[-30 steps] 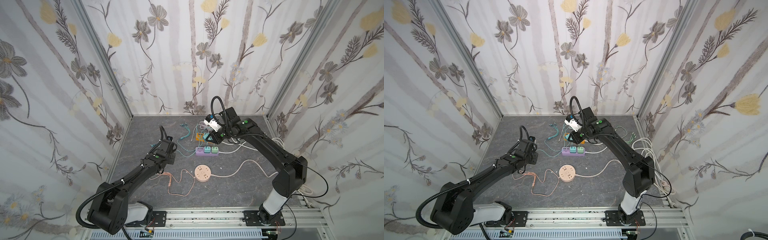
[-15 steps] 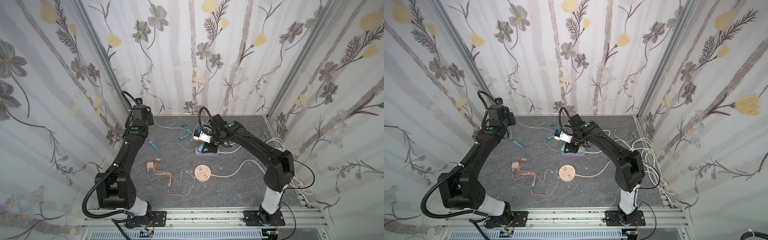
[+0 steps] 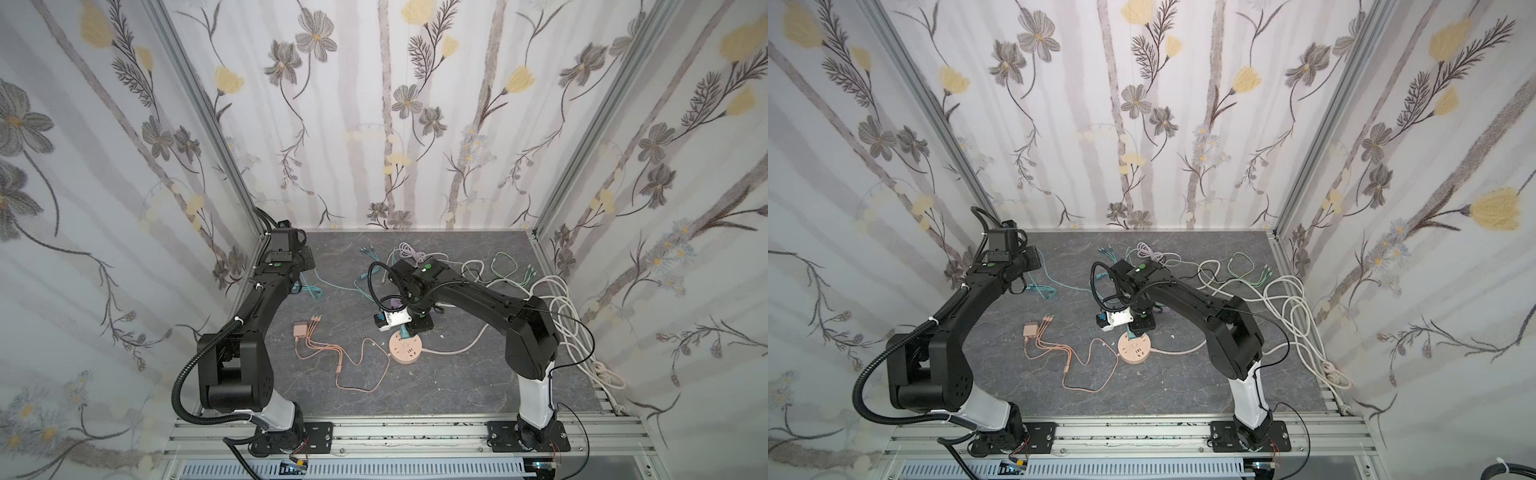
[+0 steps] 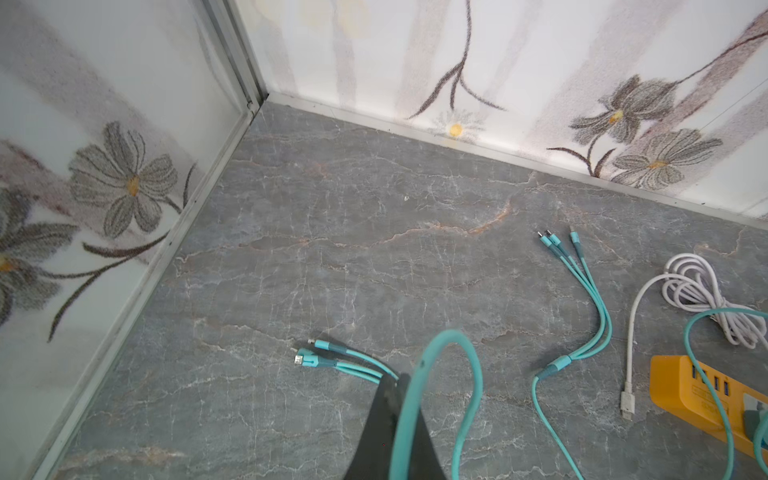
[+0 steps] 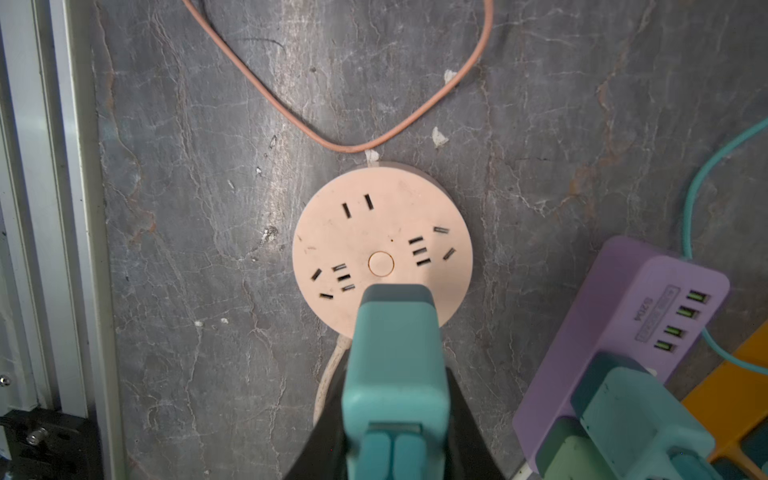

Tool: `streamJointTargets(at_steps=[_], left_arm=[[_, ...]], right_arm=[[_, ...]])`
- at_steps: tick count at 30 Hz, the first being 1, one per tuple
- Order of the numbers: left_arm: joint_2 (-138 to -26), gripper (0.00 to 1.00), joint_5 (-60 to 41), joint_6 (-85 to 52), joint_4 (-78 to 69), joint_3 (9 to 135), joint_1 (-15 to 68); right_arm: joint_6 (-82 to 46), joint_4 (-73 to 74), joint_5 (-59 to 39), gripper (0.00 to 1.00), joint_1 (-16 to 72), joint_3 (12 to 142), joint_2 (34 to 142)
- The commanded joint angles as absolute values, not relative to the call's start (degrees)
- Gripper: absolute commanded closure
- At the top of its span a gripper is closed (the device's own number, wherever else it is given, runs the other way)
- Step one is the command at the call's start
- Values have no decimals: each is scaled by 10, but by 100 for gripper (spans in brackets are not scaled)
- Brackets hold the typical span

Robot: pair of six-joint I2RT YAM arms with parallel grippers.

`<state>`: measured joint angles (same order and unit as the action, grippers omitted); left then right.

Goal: Insert the plug
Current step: 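Carry the teal charger over the round socket while the left lifts away, then lower the teal charger into the pink round socket with the right gripper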

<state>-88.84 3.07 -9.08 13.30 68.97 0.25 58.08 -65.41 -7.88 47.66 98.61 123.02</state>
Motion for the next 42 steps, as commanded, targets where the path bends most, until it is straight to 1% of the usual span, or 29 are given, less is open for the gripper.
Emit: streamJointTargets(at_steps=[1, 8, 14, 22, 32, 42], left_arm=[[-877, 100, 27, -126, 128, 676, -5], [-868, 100, 21, -142, 127, 658, -17], [-873, 100, 18, -144, 126, 655, -21], [-878, 100, 14, -145, 129, 656, -22], [-876, 100, 14, -145, 132, 652, -25], [-876, 100, 14, -143, 132, 650, -26]], right_arm=[[630, -636, -48, 100, 487, 994, 1242], [656, -621, -32, 100, 497, 993, 1253], [668, -614, -56, 100, 501, 994, 1256], [671, -611, -49, 100, 504, 993, 1269], [687, -605, -15, 100, 505, 985, 1272], [689, -630, 2, 100, 509, 987, 1305]])
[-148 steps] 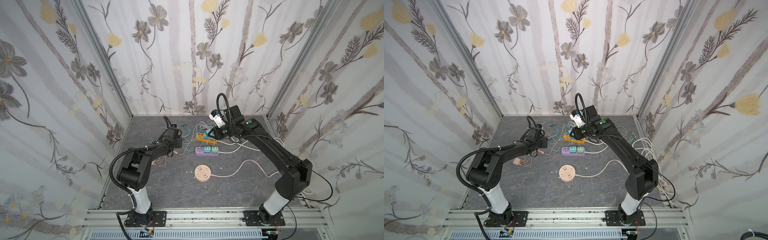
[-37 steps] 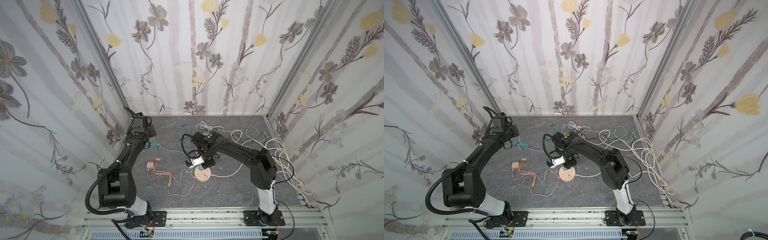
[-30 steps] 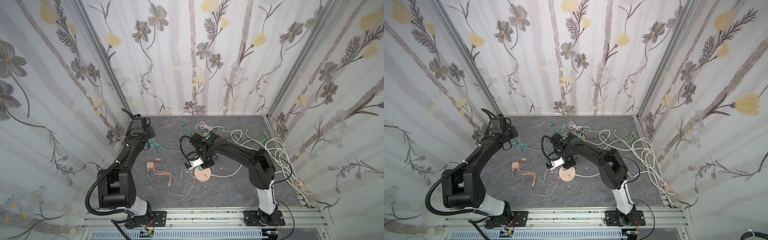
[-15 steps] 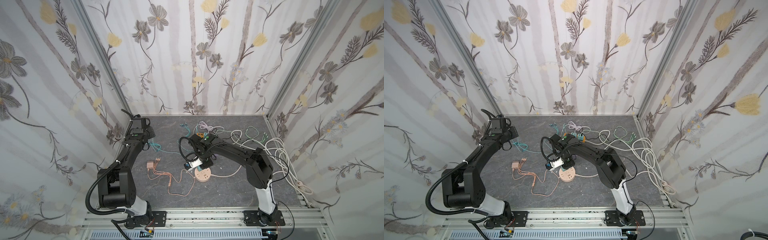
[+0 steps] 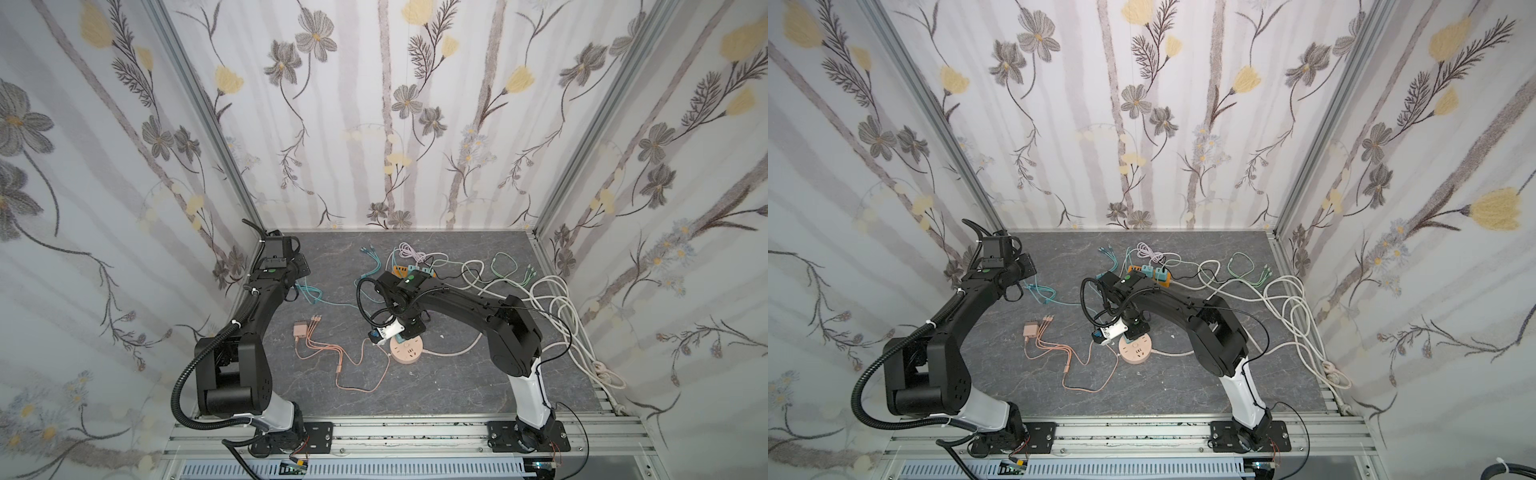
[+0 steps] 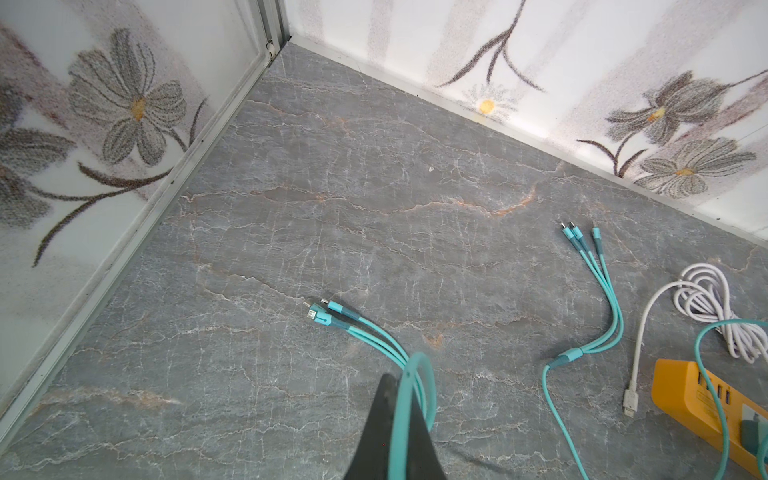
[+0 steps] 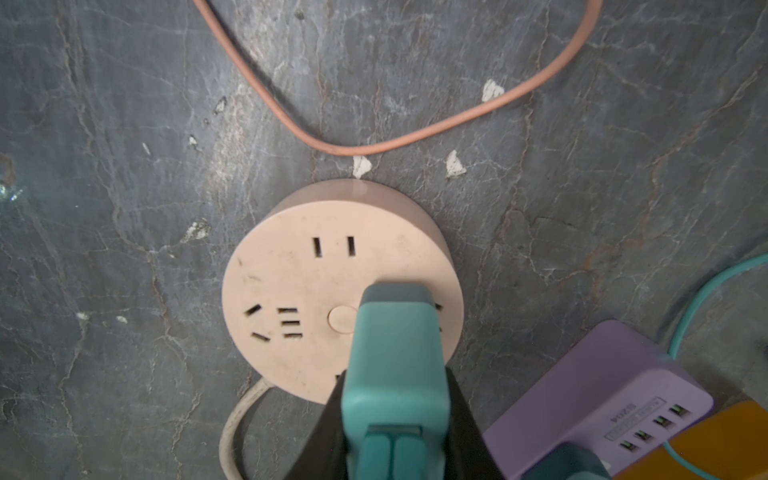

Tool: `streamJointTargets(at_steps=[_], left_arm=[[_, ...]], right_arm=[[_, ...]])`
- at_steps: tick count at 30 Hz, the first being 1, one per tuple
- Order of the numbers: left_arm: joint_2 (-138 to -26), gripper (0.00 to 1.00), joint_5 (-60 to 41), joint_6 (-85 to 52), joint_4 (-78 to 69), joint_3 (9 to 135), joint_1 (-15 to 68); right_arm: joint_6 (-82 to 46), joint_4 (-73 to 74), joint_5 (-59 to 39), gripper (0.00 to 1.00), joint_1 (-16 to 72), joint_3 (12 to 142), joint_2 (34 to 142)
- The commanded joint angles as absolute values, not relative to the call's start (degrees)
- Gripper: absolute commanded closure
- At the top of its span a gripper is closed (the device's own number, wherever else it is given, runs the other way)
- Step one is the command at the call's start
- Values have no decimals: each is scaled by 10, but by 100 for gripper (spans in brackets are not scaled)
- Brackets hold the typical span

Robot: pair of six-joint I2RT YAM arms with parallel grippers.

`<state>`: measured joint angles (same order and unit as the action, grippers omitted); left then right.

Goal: Insert the plug
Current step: 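Lower the teal charger into the pink round socket with the right gripper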

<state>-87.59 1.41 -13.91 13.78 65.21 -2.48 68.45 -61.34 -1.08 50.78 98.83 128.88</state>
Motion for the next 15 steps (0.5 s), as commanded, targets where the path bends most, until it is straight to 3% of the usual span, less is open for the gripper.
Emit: streamJointTargets(at_steps=[1, 15], left_arm=[[-877, 100, 13, -143, 131, 650, -27], [-895, 100, 0, -144, 125, 653, -29]], right_arm=[[686, -633, 5, 100, 509, 992, 1311], [535, -638, 93, 100, 533, 989, 1363]])
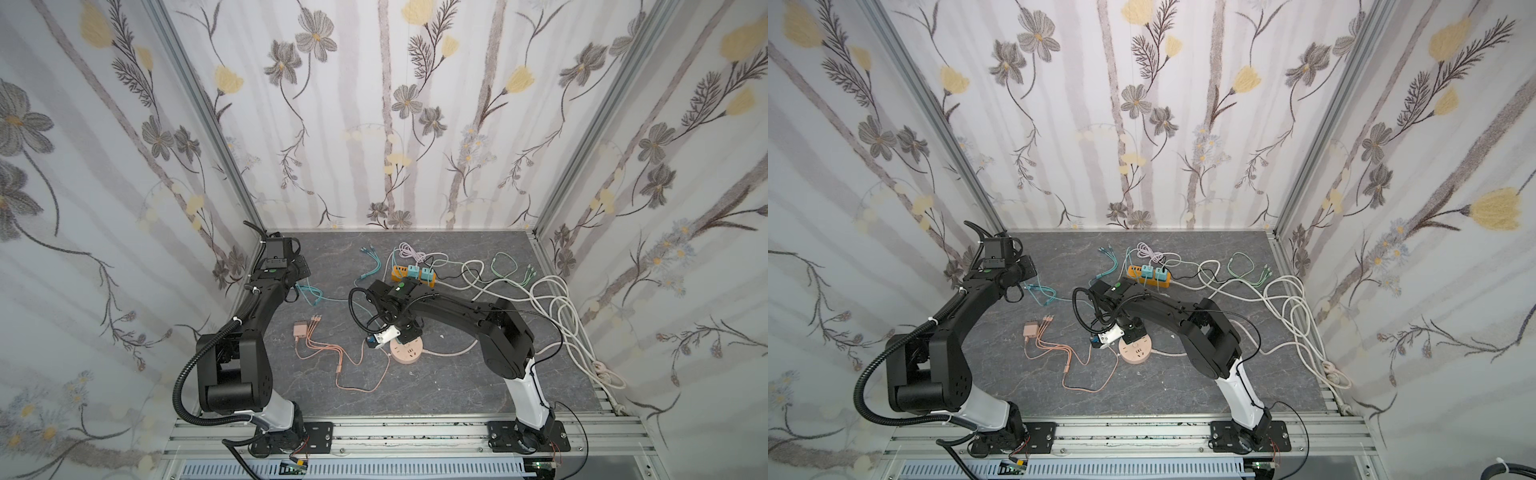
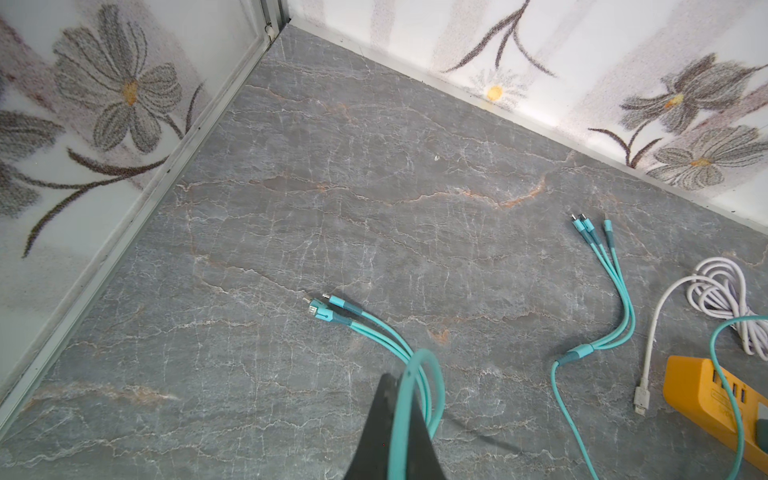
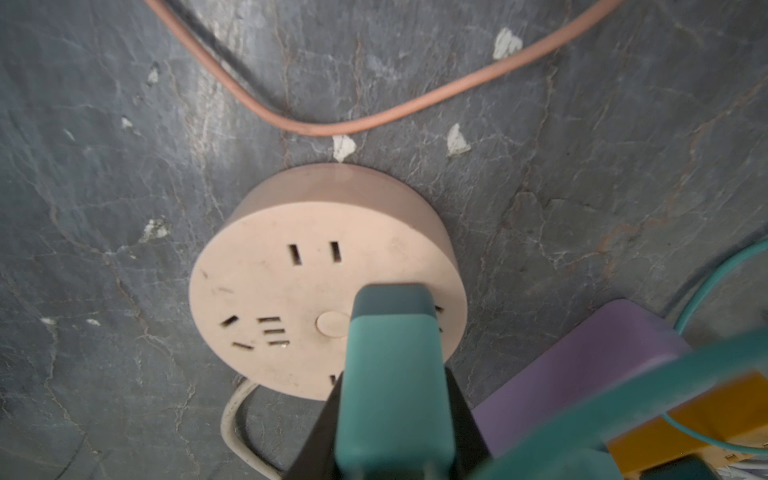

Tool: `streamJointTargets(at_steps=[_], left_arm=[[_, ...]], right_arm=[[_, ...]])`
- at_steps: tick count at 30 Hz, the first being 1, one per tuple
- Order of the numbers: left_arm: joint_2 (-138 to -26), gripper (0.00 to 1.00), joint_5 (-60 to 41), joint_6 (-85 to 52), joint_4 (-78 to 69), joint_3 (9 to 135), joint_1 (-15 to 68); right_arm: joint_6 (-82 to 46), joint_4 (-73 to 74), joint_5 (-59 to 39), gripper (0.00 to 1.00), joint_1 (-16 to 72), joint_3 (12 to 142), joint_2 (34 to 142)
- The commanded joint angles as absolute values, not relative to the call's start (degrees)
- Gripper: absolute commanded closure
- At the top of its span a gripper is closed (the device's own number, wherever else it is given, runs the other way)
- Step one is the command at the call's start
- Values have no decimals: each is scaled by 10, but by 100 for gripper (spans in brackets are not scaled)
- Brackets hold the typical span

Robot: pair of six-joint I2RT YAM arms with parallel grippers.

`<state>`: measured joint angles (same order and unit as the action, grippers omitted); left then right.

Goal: Insert the plug
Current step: 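Lower the teal charger into the pink round socket with the right gripper, then open and raise the right gripper while the left moves to the pink charger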

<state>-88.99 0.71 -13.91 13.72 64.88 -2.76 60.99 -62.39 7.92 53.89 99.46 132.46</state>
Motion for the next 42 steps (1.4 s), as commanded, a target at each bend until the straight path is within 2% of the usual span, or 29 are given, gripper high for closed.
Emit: streamJointTargets(at_steps=[1, 8, 10, 12, 15, 18, 20, 21, 28, 30, 34, 37, 39, 42], left_arm=[[-898, 100, -3, -144, 126, 656, -28], [-928, 100, -47, -156, 139, 685, -28], [-939, 100, -62, -164, 146, 695, -28], [-947, 100, -62, -175, 149, 700, -27], [-956, 100, -56, -181, 149, 702, -28], [-960, 100, -42, -180, 149, 704, -28], [-961, 100, -25, -178, 151, 705, -29], [-961, 100, -16, -177, 151, 704, -29], [-962, 99, 21, -177, 180, 706, -30], [-961, 89, 41, -176, 195, 707, -29], [-947, 51, 91, -165, 220, 695, -26], [-920, 32, 110, -148, 204, 660, -23], [-907, 25, 120, -147, 202, 642, -23], [-903, 21, 134, -138, 220, 632, -23]], right_arm=[[519, -648, 89, 100, 530, 1001, 1361], [421, -688, 111, 100, 489, 1036, 1332], [401, -693, 123, 96, 477, 1044, 1332], [387, -695, 118, 87, 471, 1055, 1337], [381, -707, 68, 64, 469, 1073, 1336], [393, -707, 6, 47, 466, 1065, 1308], [396, -700, -12, 21, 461, 1050, 1282], [395, -694, -15, 1, 458, 1041, 1268], [396, -663, -42, 1, 451, 946, 1157], [380, -643, -45, 1, 451, 919, 1125], [323, -582, -43, 1, 424, 861, 1054], [279, -523, -42, 1, 415, 816, 1001], [255, -483, -38, 1, 409, 790, 971], [218, -434, -25, 1, 400, 759, 932]])
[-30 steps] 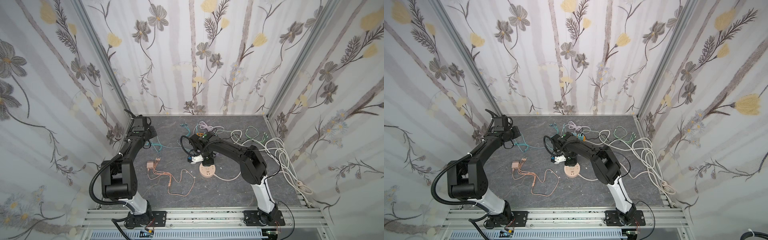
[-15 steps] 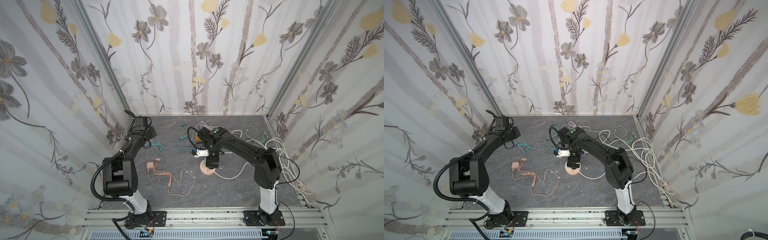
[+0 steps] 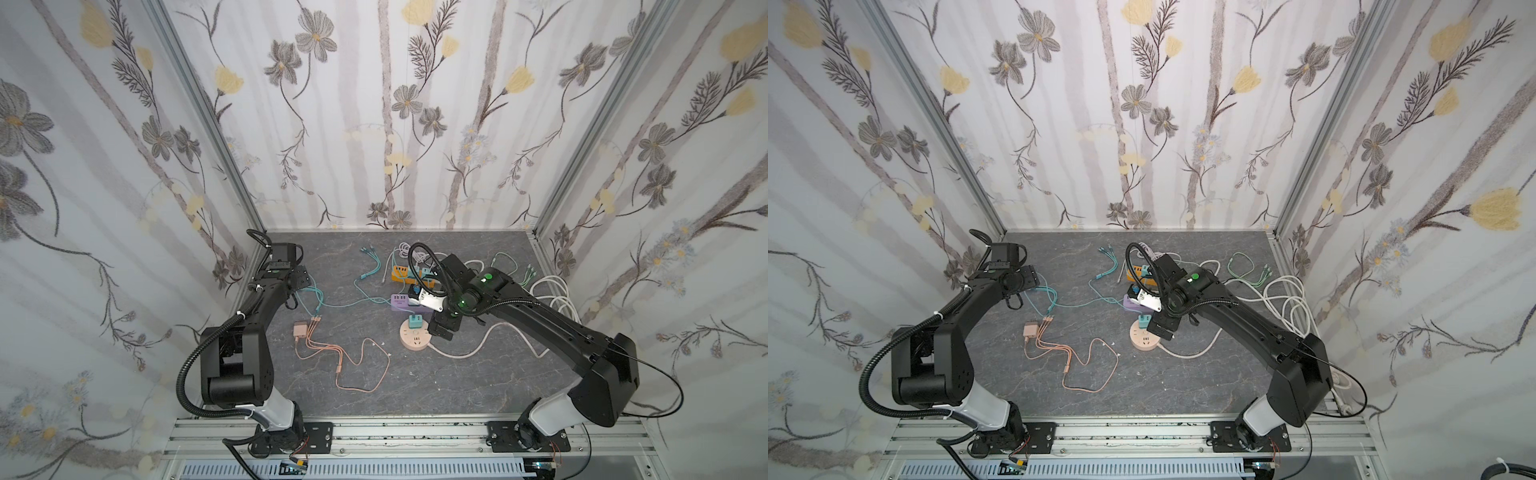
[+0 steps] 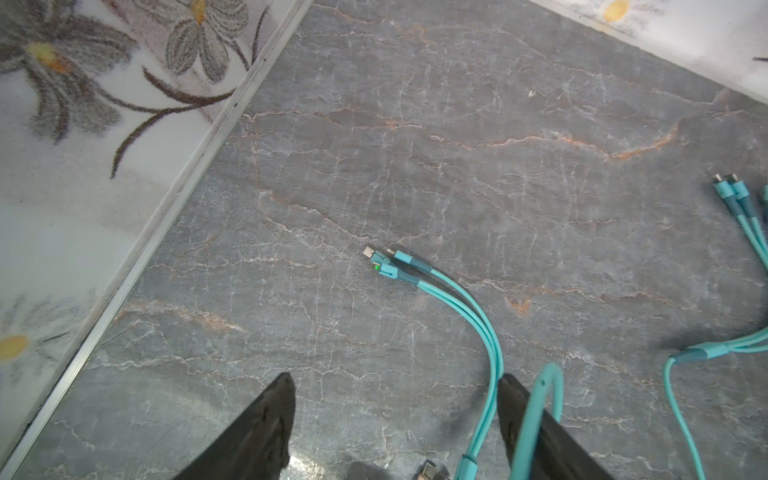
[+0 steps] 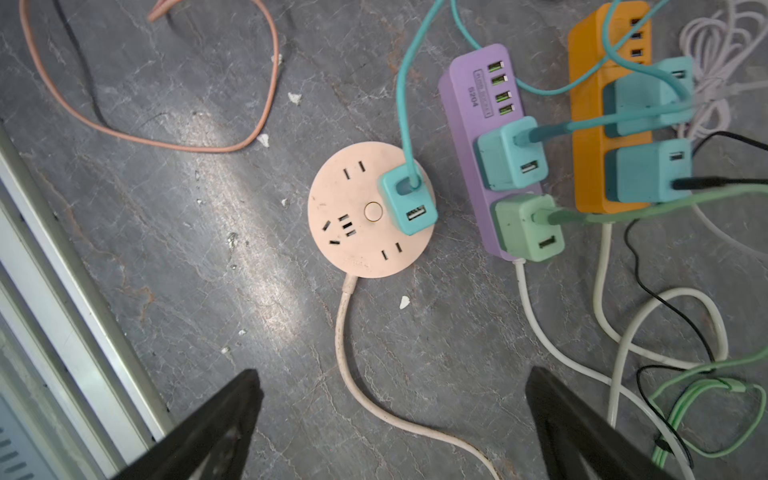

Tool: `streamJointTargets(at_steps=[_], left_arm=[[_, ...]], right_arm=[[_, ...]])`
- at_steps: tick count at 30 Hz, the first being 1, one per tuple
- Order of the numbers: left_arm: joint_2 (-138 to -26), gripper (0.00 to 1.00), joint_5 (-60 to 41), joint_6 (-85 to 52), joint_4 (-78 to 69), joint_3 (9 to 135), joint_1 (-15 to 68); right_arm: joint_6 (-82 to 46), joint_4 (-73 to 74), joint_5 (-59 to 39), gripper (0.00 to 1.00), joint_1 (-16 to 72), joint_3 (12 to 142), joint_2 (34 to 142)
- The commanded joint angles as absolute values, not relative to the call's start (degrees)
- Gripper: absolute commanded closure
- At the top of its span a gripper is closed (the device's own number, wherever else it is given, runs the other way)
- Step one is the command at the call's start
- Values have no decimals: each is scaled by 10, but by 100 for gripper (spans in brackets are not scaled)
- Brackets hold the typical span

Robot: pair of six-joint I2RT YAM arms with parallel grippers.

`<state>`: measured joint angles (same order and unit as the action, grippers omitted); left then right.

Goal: Insert the plug
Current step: 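Open and raise the right gripper while the left moves to the pink charger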

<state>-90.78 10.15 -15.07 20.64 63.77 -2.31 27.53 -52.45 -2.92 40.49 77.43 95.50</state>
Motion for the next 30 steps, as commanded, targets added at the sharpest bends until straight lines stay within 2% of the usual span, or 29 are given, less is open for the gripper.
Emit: streamJointTargets(at_steps=[1, 4, 9, 11, 14, 20, 24, 27, 30], left_arm=[[-907, 20, 131, -132, 234, 633, -23], [-927, 14, 98, -103, 278, 644, -22], [-970, 9, -71, 20, 378, 707, 12], [-1000, 0, -113, 65, 450, 758, 33], [-1010, 0, -80, 52, 475, 793, 38], [-928, 0, 4, -32, 378, 728, 15], [-887, 0, -21, -88, 351, 699, -26], [-843, 0, 11, -94, 325, 677, -32], [-787, 0, -2, -103, 266, 640, -46]], right_arm=[[210, -419, -21, 1, 397, 752, 925], [192, -377, 16, 1, 392, 729, 885], [162, -290, 25, 1, 381, 690, 839], [134, -265, 37, 1, 371, 684, 829], [95, -252, 51, 1, 354, 683, 818], [40, -189, 101, 1, 338, 636, 778], [-14, -107, 152, 0, 328, 587, 745], [-67, -106, 174, 1, 315, 588, 737], [-80, -121, 179, 1, 308, 599, 737]])
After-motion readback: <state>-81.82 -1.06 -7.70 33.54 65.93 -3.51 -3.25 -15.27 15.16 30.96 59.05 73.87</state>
